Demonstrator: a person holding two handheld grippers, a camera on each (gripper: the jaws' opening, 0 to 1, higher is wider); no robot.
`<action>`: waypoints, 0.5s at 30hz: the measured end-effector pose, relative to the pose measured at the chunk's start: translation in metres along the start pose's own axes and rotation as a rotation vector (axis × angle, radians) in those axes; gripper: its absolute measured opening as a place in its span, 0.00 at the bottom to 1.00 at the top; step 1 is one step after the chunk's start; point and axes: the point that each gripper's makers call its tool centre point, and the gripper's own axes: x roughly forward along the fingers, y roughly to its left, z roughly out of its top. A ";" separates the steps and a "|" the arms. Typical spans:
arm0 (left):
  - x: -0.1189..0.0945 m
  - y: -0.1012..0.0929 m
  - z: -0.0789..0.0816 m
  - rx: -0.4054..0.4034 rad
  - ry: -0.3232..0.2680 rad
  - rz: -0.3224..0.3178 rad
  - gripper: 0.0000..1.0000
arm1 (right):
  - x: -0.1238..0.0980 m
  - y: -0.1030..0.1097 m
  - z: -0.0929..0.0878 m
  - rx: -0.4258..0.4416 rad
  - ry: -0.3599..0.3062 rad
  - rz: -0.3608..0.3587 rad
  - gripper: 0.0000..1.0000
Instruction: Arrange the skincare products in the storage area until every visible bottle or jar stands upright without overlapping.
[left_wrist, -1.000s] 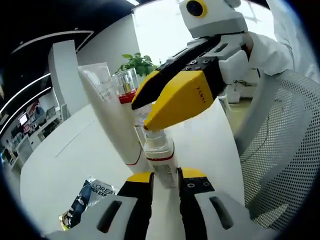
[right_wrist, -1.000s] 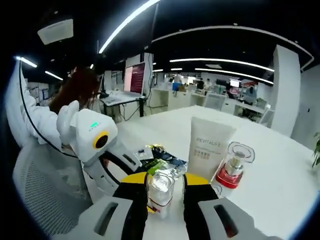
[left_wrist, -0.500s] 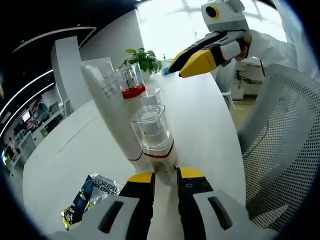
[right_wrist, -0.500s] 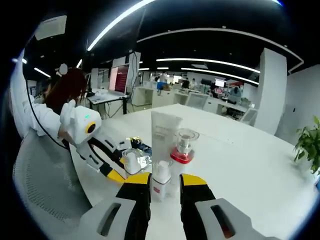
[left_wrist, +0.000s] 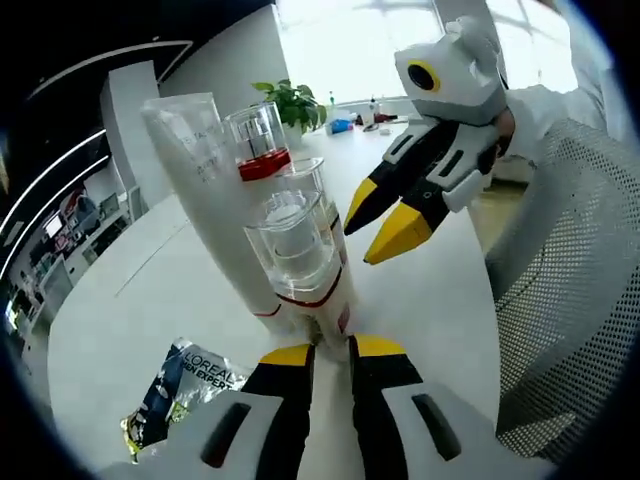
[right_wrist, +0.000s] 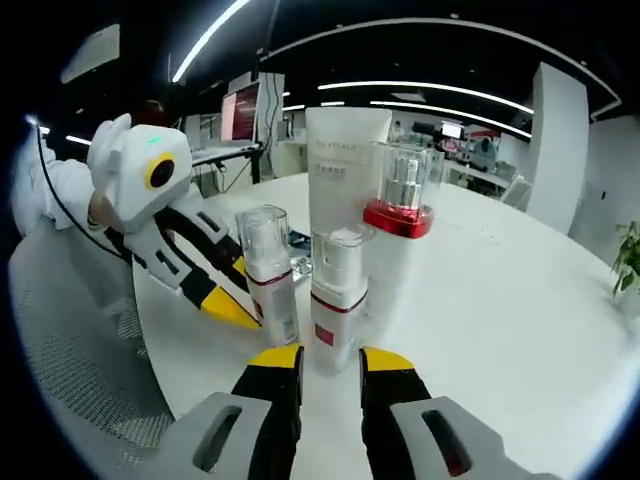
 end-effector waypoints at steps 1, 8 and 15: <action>0.001 0.001 0.000 0.000 0.003 0.001 0.13 | 0.002 0.000 -0.001 0.000 0.003 -0.001 0.14; 0.007 0.001 -0.001 -0.016 0.018 0.014 0.13 | 0.006 0.000 -0.004 0.010 0.013 -0.005 0.13; 0.011 -0.003 0.004 -0.017 0.020 0.016 0.12 | 0.008 -0.003 -0.005 0.022 0.016 -0.008 0.12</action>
